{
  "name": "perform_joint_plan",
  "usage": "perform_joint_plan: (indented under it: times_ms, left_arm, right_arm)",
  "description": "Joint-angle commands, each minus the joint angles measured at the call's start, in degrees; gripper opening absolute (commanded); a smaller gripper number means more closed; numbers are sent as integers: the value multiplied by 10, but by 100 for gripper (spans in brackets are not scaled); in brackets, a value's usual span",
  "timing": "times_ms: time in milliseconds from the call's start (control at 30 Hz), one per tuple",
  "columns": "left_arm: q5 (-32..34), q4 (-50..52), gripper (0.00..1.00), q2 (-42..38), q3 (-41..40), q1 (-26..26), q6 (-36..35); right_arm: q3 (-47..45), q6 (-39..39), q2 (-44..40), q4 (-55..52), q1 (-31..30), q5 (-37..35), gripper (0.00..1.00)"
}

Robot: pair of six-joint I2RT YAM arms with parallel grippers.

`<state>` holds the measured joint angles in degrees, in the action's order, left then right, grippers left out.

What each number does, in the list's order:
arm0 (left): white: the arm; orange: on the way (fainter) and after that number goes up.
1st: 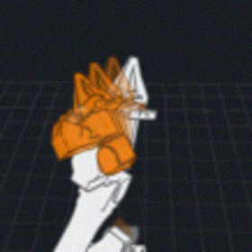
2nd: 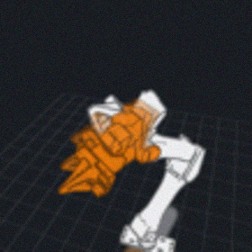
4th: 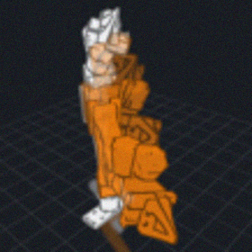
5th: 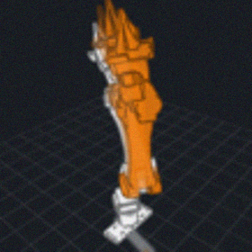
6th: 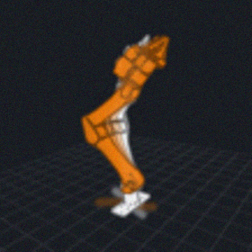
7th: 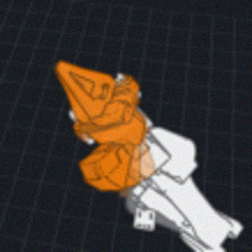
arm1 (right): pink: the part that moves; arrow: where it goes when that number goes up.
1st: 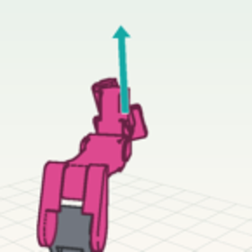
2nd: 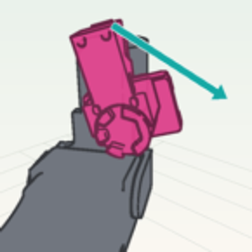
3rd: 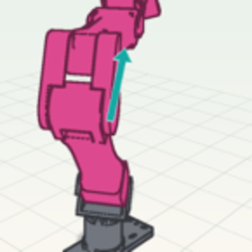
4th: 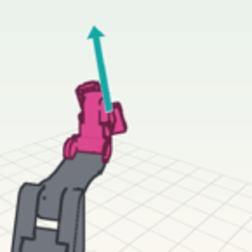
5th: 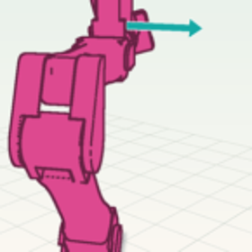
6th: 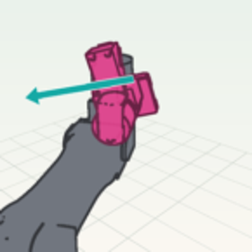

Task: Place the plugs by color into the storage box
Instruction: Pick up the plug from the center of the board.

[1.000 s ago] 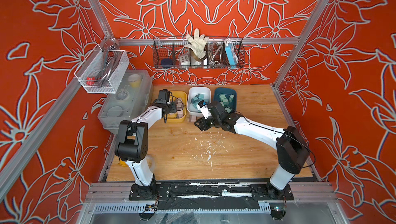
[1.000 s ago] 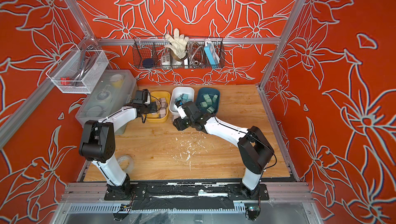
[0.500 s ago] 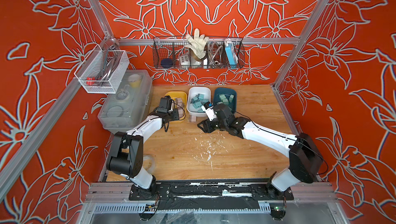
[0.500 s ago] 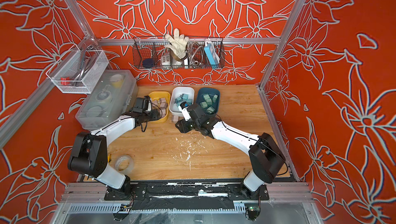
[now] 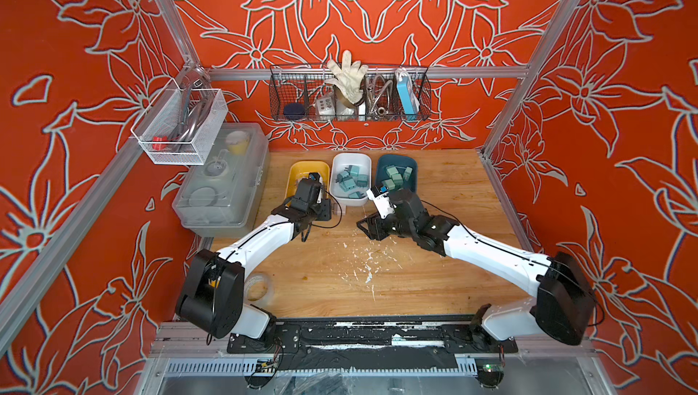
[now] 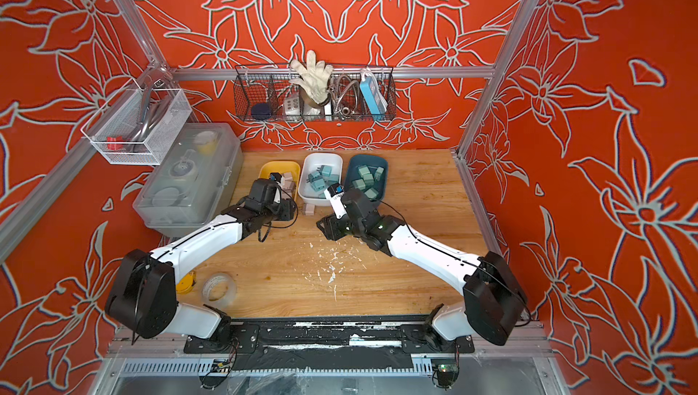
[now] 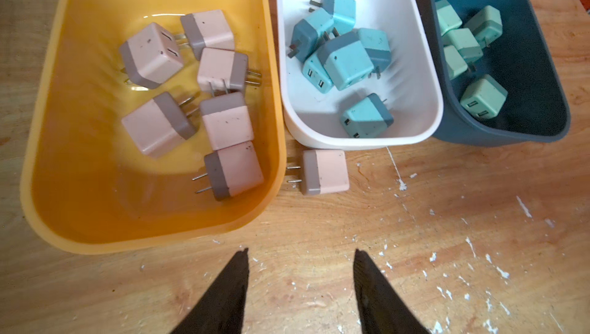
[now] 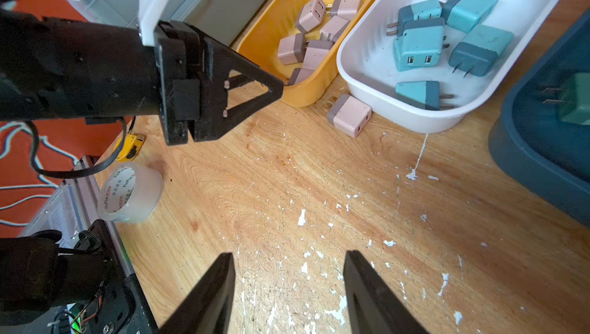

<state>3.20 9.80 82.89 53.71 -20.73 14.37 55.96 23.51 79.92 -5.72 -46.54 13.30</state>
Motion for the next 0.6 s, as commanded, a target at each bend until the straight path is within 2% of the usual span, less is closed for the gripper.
perform_joint_plan:
  times_ms: [0, 267, 567]
  left_arm:
    - [21, -2, 54, 15, 6, -21, 6]
    - [48, 14, 56, 107, 66, -47, -1]
    - [38, 20, 54, 192, 126, -50, -6]
  right_arm:
    - [-14, -1, -24, 1, -1, -23, 60]
    - [-45, -24, -58, -10, -1, -59, 61]
    - [-56, -52, -52, -4, 0, -89, 63]
